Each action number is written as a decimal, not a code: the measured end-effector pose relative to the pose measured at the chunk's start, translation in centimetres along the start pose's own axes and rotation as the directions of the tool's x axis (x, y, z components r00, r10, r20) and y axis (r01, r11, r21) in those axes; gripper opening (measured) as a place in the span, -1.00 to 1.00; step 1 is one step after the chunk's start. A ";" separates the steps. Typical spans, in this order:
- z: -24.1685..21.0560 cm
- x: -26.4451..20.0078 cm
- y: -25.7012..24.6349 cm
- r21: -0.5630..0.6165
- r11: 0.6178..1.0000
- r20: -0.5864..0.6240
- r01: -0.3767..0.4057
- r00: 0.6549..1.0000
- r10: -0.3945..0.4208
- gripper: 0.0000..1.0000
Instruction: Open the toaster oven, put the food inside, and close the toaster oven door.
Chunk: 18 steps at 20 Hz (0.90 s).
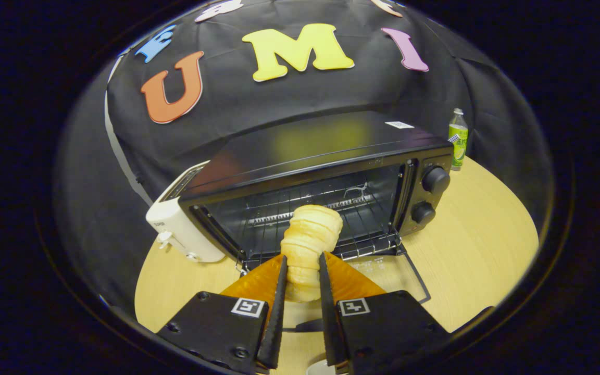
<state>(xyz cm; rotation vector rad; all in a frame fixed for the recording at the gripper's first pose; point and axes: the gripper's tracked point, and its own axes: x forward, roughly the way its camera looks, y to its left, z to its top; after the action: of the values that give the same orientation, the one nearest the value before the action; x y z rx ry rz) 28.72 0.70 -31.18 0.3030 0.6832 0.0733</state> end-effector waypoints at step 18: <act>2.9 7.2 -3.3 0.145 0.985 0.045 0.093 0.994 -0.101 0.25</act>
<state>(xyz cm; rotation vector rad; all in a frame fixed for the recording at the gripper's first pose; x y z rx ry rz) 35.99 -2.02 -34.46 0.4073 0.6514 -0.0770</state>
